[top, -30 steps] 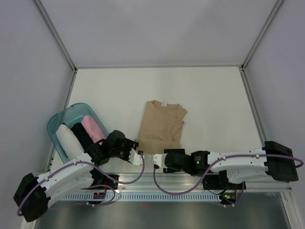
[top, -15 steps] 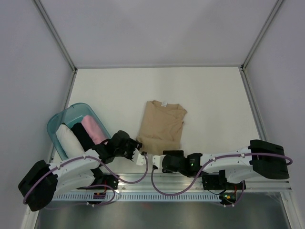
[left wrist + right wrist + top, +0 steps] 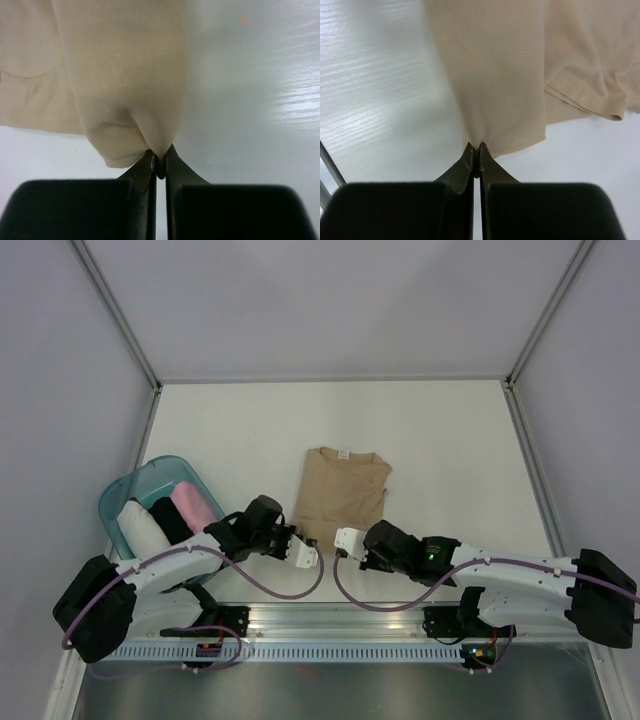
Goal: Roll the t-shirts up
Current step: Roll the tshirt
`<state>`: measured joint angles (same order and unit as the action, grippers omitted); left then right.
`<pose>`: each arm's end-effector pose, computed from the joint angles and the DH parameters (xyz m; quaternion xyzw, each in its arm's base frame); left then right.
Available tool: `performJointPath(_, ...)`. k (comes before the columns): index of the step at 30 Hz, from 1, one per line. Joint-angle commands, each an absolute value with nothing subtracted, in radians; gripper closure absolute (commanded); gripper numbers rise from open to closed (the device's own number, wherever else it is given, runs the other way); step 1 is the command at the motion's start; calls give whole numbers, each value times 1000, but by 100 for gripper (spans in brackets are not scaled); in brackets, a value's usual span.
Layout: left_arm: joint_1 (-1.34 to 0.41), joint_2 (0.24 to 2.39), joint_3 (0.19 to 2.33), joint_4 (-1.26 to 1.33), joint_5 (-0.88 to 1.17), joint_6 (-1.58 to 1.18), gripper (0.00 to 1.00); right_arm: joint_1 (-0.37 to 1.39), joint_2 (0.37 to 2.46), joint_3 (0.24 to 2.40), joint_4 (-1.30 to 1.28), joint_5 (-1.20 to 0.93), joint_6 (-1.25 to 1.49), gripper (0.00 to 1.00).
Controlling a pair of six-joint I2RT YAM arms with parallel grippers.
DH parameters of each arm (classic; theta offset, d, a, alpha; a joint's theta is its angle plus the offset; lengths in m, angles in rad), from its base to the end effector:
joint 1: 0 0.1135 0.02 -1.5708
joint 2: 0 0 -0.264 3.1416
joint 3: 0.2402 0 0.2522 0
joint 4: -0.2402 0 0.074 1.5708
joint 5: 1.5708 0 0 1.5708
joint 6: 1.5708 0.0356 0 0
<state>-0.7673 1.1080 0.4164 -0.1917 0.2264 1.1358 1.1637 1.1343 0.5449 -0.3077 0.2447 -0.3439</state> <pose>0.1370 -0.1432 0.1557 0.7839 0.5120 -0.0432 0.3487 0.0923 0.1923 0.1816 -0.6117 0.7106 0.0251 0.3468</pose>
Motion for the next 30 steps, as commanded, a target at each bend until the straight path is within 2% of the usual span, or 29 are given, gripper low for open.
performJointPath(1, -727, 1150, 549, -397, 323, 1049, 98, 1083, 1066, 580, -383, 48, -432, 100)
performJointPath(4, -660, 1233, 679, -606, 458, 1055, 98, 1028, 1049, 603, -466, -139, -489, 100)
performJointPath(9, -520, 1417, 911, -925, 656, 1141, 98, 980, 1101, 701, -607, -332, -561, 100)
performJointPath(13, -502, 1496, 998, -1136, 673, 1264, 98, 861, 1184, 794, -730, -537, -693, 100)
performJointPath(17, -482, 1569, 1080, -1320, 727, 1336, 98, 812, 1242, 877, -778, -734, -686, 100)
performJointPath(26, -411, 1660, 1177, -1365, 816, 1296, 98, 647, 1262, 870, -626, -888, -468, 100)
performJointPath(30, -397, 1690, 1180, -1365, 822, 1287, 98, 601, 1301, 851, -546, -931, -274, 100)
